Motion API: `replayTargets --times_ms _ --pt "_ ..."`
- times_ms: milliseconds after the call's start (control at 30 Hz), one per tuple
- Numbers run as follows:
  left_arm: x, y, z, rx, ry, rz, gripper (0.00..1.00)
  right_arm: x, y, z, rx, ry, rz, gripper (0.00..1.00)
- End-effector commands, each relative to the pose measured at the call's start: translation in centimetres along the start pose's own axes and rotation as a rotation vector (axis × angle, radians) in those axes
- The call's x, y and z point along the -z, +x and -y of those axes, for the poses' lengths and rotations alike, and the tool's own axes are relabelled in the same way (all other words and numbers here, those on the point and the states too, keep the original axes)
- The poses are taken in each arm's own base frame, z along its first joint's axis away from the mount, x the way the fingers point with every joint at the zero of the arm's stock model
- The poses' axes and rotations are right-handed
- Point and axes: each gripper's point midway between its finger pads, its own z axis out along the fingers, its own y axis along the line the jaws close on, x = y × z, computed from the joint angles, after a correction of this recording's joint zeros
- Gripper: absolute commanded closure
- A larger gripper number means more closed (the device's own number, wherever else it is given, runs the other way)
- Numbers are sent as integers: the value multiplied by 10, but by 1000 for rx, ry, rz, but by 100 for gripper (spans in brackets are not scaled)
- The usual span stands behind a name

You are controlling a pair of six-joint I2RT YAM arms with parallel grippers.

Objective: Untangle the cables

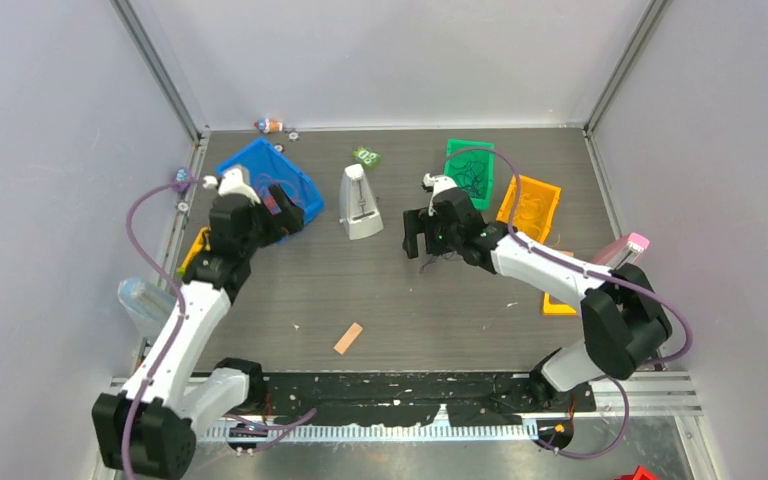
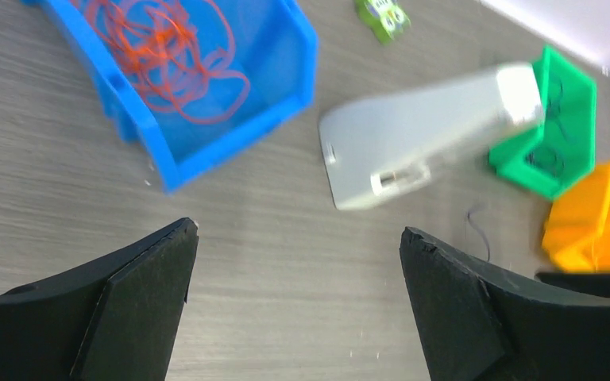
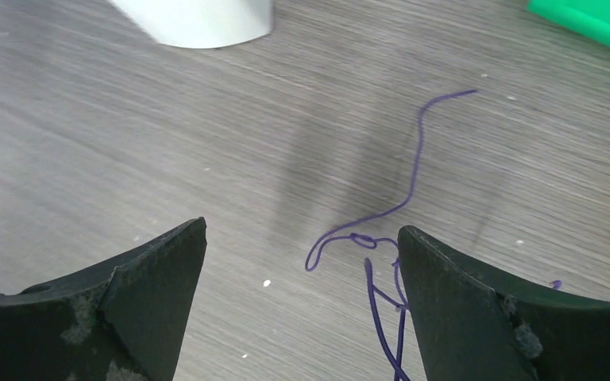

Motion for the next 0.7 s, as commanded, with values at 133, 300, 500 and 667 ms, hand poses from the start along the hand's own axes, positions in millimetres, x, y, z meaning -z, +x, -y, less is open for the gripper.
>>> replayTargets --times_ms 133,300,500,667 --pt "22 56 39 -163 232 129 1 0 35 62 113 363 -235 5" --pt "19 71 43 -265 245 119 1 -12 51 88 103 486 -310 5" --pt "17 86 43 -304 272 125 1 -29 78 87 45 437 -391 16" --pt "15 96 39 -312 278 104 1 -24 82 88 24 420 -397 78"
